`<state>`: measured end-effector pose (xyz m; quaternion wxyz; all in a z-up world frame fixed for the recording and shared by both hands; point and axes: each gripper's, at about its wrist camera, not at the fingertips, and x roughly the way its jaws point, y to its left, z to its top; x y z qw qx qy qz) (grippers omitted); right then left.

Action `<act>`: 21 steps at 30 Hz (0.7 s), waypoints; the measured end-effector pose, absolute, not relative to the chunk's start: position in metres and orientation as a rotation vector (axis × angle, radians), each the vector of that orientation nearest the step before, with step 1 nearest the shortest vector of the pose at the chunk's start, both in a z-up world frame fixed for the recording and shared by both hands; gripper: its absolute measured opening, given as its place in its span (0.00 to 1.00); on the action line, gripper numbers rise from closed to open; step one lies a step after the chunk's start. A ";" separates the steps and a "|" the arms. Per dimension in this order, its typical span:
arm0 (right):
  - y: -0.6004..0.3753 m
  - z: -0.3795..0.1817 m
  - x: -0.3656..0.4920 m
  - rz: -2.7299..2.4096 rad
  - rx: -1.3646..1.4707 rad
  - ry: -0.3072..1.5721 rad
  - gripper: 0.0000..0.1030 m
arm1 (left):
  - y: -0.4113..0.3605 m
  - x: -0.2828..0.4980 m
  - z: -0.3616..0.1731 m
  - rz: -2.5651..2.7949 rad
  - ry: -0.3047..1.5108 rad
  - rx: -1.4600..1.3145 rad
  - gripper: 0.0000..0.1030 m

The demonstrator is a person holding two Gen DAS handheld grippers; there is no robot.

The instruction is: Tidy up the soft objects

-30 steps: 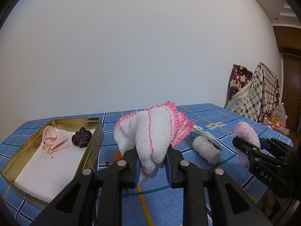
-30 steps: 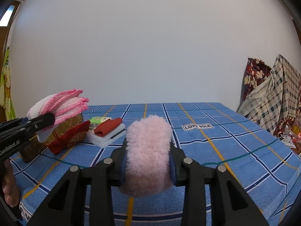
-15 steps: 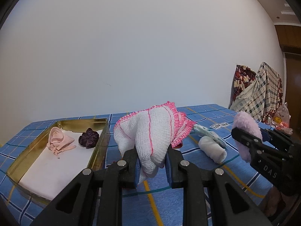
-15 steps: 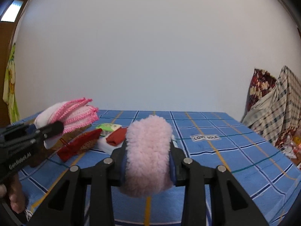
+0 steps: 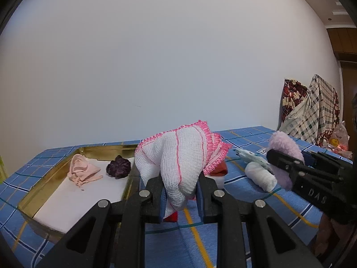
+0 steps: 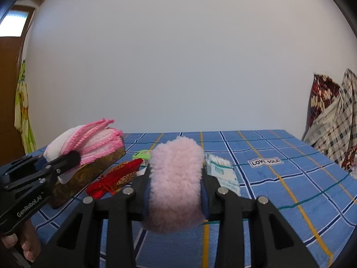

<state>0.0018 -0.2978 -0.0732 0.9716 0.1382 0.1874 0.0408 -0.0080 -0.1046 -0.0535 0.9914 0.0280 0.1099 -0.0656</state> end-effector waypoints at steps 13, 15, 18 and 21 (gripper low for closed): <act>-0.288 -0.070 0.003 0.057 0.265 0.386 0.34 | -0.086 -0.020 -0.055 -0.088 0.204 0.042 0.23; -0.285 -0.069 0.004 0.065 0.262 0.386 0.34 | -0.085 -0.022 -0.055 -0.081 0.200 0.042 0.23; -0.279 -0.069 0.005 0.075 0.256 0.384 0.34 | -0.081 -0.022 -0.055 -0.066 0.196 0.040 0.23; -0.274 -0.068 0.006 0.084 0.249 0.388 0.34 | -0.073 -0.022 -0.054 -0.050 0.193 0.028 0.23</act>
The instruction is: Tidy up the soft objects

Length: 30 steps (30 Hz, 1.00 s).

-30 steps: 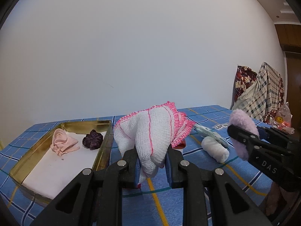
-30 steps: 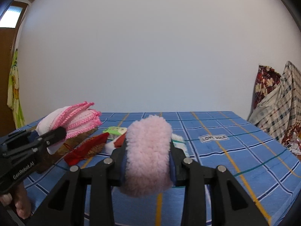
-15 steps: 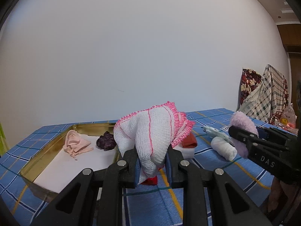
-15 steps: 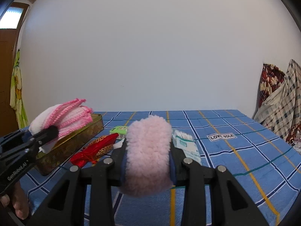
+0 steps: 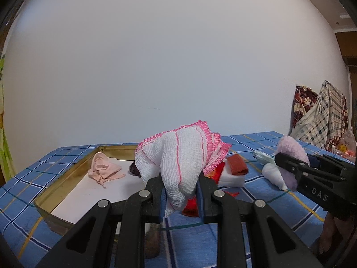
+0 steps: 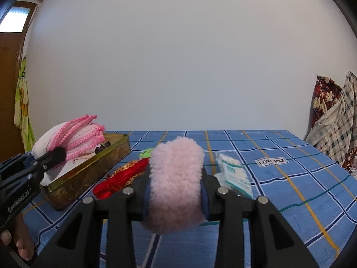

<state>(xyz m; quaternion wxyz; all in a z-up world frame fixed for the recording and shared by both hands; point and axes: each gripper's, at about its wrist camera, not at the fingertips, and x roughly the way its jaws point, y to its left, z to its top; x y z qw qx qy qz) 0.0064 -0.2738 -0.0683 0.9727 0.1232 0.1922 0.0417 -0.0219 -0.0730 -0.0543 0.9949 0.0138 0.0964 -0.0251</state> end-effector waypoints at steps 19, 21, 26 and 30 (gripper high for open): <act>-0.247 -0.066 0.011 0.116 0.212 0.382 0.34 | -0.031 -0.026 -0.052 0.034 0.193 -0.039 0.23; -0.245 -0.066 0.011 0.119 0.209 0.380 0.34 | -0.027 -0.026 -0.052 0.040 0.194 -0.041 0.23; -0.238 -0.065 0.012 0.127 0.206 0.377 0.34 | -0.022 -0.025 -0.052 0.051 0.191 -0.047 0.23; -0.230 -0.064 0.013 0.139 0.196 0.375 0.34 | -0.019 -0.025 -0.052 0.058 0.192 -0.049 0.23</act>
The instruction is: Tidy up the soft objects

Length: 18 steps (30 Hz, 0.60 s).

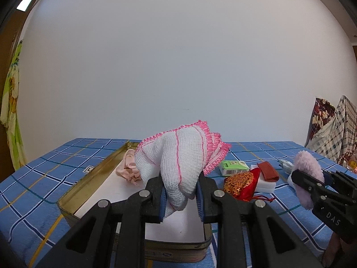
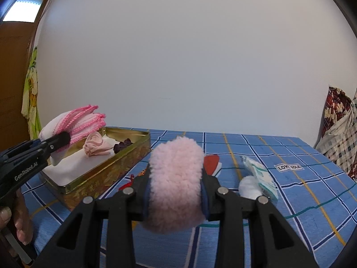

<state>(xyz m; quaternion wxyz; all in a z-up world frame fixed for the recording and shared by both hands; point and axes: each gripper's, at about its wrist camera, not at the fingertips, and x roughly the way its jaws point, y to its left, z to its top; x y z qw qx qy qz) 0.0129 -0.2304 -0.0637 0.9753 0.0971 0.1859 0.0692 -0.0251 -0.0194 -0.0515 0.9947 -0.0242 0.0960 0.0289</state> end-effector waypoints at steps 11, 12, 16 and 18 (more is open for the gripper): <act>-0.211 -0.058 0.014 0.165 0.175 0.365 0.34 | -0.009 -0.025 -0.052 0.081 0.193 -0.061 0.23; -0.211 -0.058 0.013 0.166 0.174 0.363 0.34 | -0.009 -0.025 -0.052 0.082 0.192 -0.061 0.23; -0.208 -0.057 0.012 0.171 0.173 0.365 0.34 | -0.007 -0.023 -0.054 0.088 0.191 -0.067 0.23; -0.205 -0.056 0.013 0.174 0.172 0.368 0.34 | -0.005 -0.023 -0.055 0.090 0.192 -0.072 0.23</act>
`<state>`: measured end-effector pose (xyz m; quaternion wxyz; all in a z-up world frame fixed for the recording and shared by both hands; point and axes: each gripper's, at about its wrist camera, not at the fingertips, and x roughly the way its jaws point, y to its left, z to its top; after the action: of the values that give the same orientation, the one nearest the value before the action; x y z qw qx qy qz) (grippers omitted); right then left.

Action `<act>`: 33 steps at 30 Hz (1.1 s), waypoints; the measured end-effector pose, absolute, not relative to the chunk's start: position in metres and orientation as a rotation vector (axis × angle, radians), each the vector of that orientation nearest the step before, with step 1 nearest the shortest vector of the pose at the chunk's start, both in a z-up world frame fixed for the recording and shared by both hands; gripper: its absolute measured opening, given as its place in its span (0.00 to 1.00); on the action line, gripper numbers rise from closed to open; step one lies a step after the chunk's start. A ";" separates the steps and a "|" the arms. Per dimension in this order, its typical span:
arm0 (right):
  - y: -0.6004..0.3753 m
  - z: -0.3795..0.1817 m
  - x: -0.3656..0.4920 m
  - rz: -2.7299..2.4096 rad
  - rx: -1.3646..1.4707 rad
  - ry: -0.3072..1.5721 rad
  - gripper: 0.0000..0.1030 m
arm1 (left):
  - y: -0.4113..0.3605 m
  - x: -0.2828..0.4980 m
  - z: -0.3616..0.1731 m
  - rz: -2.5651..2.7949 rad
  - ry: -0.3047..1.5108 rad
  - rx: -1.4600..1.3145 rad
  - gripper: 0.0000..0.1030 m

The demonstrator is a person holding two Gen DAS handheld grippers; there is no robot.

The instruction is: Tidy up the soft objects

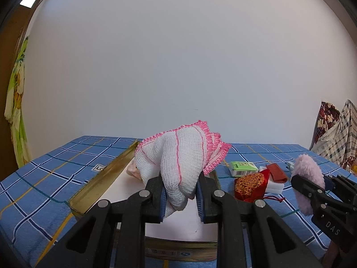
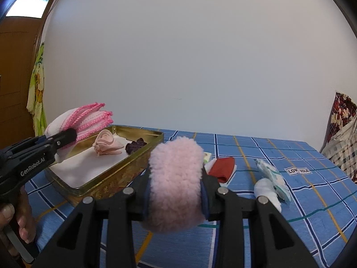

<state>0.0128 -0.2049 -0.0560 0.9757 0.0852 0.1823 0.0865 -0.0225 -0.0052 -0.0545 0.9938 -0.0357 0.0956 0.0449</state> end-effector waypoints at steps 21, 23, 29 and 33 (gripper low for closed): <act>-0.166 -0.046 0.016 0.235 0.130 0.366 0.34 | -0.005 -0.006 -0.066 0.113 0.193 -0.090 0.23; -0.164 -0.046 0.015 0.238 0.128 0.363 0.34 | -0.006 -0.006 -0.065 0.116 0.194 -0.091 0.23; -0.163 -0.046 0.016 0.252 0.130 0.361 0.34 | -0.009 -0.005 -0.067 0.121 0.191 -0.093 0.23; -0.159 -0.045 0.015 0.266 0.126 0.357 0.34 | -0.007 -0.008 -0.067 0.126 0.185 -0.101 0.23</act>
<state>0.0151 -0.1592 -0.0450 0.9733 0.0627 0.1769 0.1320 -0.0083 -0.0070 -0.0672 0.9925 -0.0505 0.0922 0.0630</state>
